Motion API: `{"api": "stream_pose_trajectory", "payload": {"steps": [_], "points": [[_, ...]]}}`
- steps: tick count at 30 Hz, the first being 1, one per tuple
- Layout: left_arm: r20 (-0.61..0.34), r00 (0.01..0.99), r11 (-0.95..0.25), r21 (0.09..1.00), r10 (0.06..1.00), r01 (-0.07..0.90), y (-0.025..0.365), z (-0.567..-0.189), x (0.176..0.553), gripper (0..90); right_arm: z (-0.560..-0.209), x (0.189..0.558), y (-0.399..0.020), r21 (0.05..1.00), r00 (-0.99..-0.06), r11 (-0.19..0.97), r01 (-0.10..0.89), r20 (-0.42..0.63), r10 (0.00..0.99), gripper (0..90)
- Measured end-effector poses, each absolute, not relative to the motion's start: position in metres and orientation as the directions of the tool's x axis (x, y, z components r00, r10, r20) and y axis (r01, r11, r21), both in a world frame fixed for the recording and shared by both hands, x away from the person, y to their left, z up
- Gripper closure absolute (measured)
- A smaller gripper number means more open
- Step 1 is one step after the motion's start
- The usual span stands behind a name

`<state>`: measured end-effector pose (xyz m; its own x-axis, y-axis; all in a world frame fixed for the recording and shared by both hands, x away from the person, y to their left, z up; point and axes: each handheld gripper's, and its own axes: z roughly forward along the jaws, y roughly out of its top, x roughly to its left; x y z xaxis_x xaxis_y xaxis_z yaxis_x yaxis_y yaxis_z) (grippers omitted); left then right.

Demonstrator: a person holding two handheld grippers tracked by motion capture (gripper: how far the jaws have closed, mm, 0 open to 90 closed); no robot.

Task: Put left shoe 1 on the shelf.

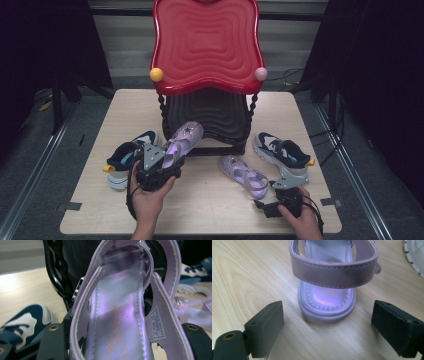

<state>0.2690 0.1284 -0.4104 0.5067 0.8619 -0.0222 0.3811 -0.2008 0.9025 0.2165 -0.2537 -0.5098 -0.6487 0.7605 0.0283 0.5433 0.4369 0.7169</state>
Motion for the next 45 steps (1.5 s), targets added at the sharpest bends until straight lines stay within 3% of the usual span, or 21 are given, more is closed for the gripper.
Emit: {"api": "stream_pose_trajectory", "payload": {"steps": [19,45], "points": [[-0.01,0.393,-0.147,0.919,0.919,0.366,0.077,-0.411,0.307,37.6,-0.51,0.216,-0.254,0.717,-0.648,0.437,0.543,0.028,0.761,10.3],[-0.059,0.265,-0.025,0.952,0.962,0.304,0.05,-0.404,0.345,37.6,-0.51,0.217,-0.254,0.716,-0.65,0.44,0.542,0.026,0.759,10.3]]}}
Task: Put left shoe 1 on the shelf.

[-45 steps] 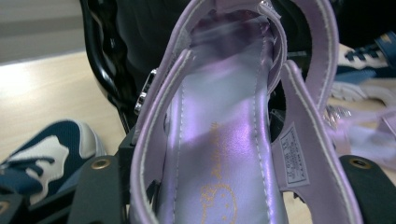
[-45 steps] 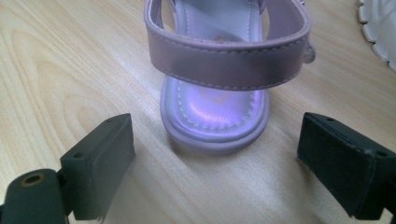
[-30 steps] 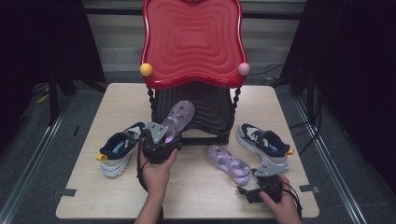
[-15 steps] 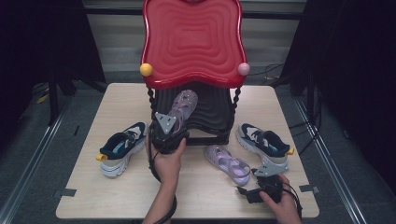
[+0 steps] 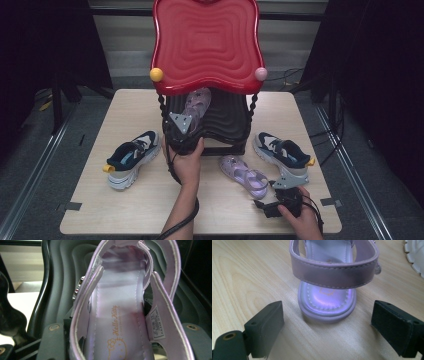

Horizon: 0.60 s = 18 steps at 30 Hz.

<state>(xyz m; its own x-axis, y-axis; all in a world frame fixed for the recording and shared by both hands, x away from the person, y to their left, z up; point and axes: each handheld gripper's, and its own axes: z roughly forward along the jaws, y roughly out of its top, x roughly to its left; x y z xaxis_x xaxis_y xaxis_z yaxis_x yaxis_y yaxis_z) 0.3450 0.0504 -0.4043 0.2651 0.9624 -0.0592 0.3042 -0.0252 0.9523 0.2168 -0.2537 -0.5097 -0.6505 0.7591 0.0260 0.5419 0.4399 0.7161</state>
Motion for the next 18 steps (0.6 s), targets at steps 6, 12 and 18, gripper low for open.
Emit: {"api": "stream_pose_trajectory", "payload": {"steps": [6,12,18], "points": [[-0.077,0.248,-0.003,0.952,0.966,0.306,0.047,-0.403,0.351,37.5,-0.51,0.217,-0.254,0.716,-0.652,0.442,0.541,0.025,0.758,10.3],[-0.071,0.216,0.005,0.956,0.974,0.293,0.044,-0.402,0.358,37.5,-0.51,0.218,-0.254,0.719,-0.656,0.441,0.537,0.027,0.754,10.3],[-0.081,0.185,0.027,0.96,0.979,0.279,0.041,-0.402,0.363,37.5,-0.51,0.218,-0.254,0.719,-0.656,0.442,0.537,0.027,0.754,10.3]]}}
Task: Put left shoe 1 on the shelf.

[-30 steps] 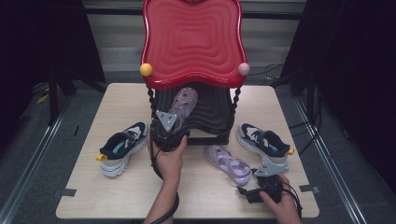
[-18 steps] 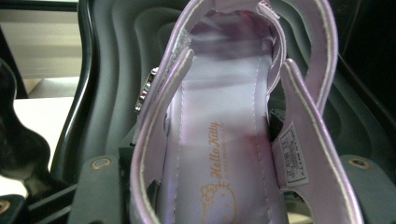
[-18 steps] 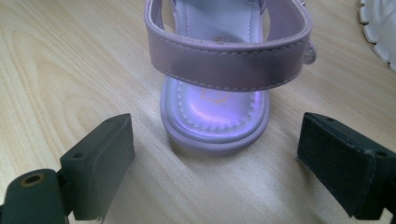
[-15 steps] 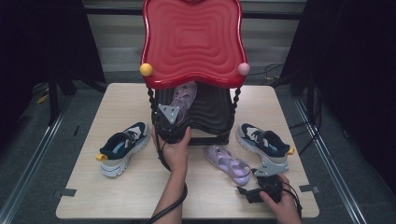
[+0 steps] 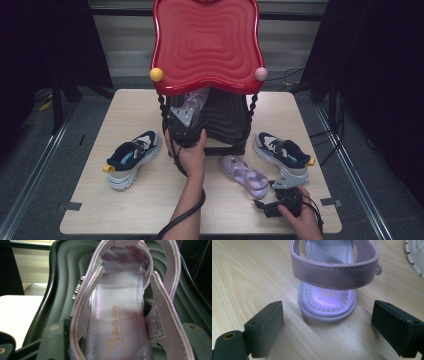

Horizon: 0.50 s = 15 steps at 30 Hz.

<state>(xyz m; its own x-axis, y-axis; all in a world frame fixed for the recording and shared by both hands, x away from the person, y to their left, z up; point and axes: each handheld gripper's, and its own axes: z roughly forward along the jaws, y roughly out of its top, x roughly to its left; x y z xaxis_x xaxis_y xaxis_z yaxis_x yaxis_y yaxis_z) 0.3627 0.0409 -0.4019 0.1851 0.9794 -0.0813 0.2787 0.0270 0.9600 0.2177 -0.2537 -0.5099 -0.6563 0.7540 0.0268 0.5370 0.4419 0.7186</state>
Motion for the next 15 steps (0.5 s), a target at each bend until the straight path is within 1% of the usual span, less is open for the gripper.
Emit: {"api": "stream_pose_trajectory", "payload": {"steps": [15], "points": [[-0.077,0.146,0.036,0.963,0.986,0.269,0.026,-0.399,0.379,37.4,-0.51,0.218,-0.254,0.718,-0.656,0.441,0.538,0.028,0.754,10.3]]}}
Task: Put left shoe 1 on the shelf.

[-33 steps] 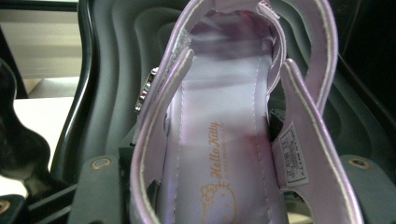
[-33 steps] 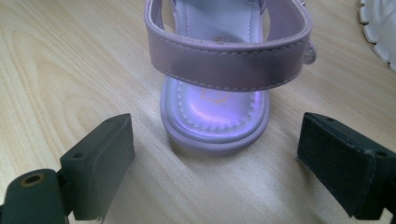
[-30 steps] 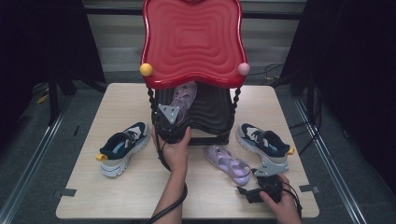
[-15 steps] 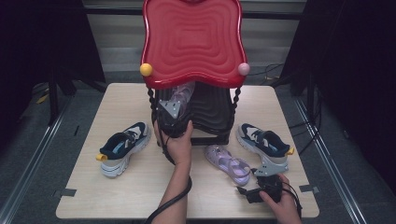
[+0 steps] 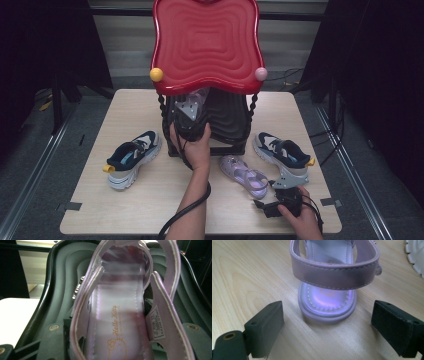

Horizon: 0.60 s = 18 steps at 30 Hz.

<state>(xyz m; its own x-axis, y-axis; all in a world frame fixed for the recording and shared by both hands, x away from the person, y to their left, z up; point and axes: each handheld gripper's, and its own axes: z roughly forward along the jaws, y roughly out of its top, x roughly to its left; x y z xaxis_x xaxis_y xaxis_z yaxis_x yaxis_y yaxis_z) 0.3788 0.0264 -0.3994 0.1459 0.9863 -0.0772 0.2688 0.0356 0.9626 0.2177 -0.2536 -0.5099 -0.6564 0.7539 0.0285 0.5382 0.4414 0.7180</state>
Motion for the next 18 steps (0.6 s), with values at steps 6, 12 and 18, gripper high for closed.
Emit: {"api": "stream_pose_trajectory", "payload": {"steps": [6,12,18], "points": [[-0.073,0.116,0.04,0.963,0.991,0.266,0.022,-0.402,0.389,37.4,-0.51,0.218,-0.254,0.719,-0.658,0.443,0.536,0.027,0.753,10.3],[-0.077,0.075,0.053,0.959,0.994,0.279,0.018,-0.405,0.393,37.3,-0.51,0.218,-0.254,0.718,-0.658,0.443,0.536,0.027,0.752,10.3],[-0.076,0.051,0.058,0.955,0.996,0.289,0.014,-0.409,0.398,37.3,-0.51,0.218,-0.254,0.718,-0.658,0.443,0.536,0.027,0.752,10.3]]}}
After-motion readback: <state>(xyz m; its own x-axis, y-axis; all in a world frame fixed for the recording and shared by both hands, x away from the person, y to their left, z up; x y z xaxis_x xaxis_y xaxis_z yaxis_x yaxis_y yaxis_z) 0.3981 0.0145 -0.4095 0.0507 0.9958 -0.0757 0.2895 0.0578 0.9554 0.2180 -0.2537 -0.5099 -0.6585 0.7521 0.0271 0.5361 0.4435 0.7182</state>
